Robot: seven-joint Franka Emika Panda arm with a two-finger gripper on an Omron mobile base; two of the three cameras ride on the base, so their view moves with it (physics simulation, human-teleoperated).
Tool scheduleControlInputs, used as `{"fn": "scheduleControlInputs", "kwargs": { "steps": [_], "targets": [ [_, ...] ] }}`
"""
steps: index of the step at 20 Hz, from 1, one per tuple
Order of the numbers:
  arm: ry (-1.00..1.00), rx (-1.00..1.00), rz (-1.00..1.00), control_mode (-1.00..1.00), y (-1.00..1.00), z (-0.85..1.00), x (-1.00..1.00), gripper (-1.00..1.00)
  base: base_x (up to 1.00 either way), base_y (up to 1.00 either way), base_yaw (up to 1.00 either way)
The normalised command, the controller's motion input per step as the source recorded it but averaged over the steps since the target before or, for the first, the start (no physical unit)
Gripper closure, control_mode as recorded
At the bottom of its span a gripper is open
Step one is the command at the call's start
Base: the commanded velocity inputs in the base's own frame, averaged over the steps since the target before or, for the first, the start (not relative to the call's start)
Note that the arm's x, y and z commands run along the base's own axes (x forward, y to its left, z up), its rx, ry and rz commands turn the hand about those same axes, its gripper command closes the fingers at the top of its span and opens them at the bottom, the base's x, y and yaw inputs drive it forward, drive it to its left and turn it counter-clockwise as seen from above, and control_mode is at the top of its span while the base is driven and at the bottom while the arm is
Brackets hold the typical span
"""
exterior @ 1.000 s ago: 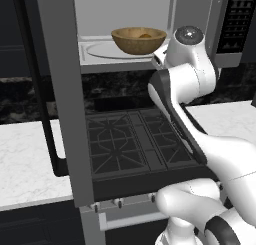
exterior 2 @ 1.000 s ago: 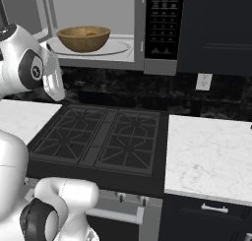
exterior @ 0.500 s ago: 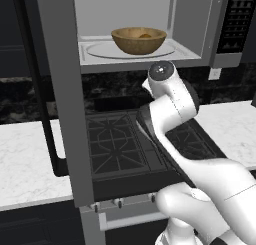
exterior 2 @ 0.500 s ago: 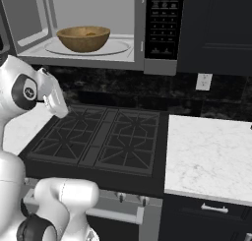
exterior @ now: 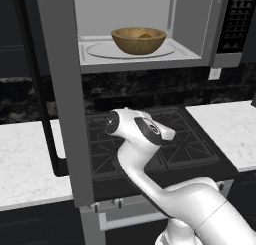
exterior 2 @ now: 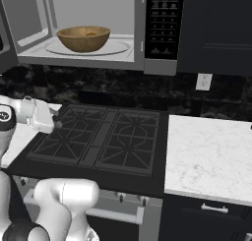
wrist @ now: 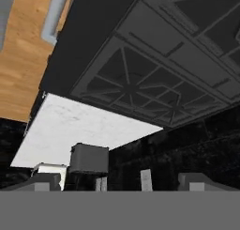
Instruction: Pick the avocado from the sink and place it in the bowl. Then pick the bowl and place it in the microwave. Then close the microwave door and press the start button.
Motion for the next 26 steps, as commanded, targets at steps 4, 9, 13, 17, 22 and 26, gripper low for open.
{"fn": "scheduleControlInputs", "kwargs": {
  "steps": [4, 9, 13, 17, 22, 26],
  "targets": [
    [0.00, -0.34, -0.13, -1.00, 0.73, -0.17, -0.05, -1.00, 0.00, 0.00, 0.00],
    [0.00, -0.33, -0.13, -1.00, 0.96, -0.06, 0.00, -1.00, 0.00, 0.00, 0.00],
    [0.00, -0.31, -0.12, -1.00, 1.00, 0.00, 0.00, -1.00, 0.00, 0.00, 0.00],
    [-0.06, -0.31, -0.07, -1.00, 1.00, 0.00, 0.00, -1.00, 0.00, 0.00, 0.00],
    [-0.30, -0.28, -0.01, -1.00, 0.99, 0.23, -0.33, -1.00, 0.00, 0.00, 0.00],
    [-0.44, -0.22, 0.00, -1.00, 0.67, 0.66, -0.80, -1.00, 0.00, 0.00, 0.00]
  ]
}}
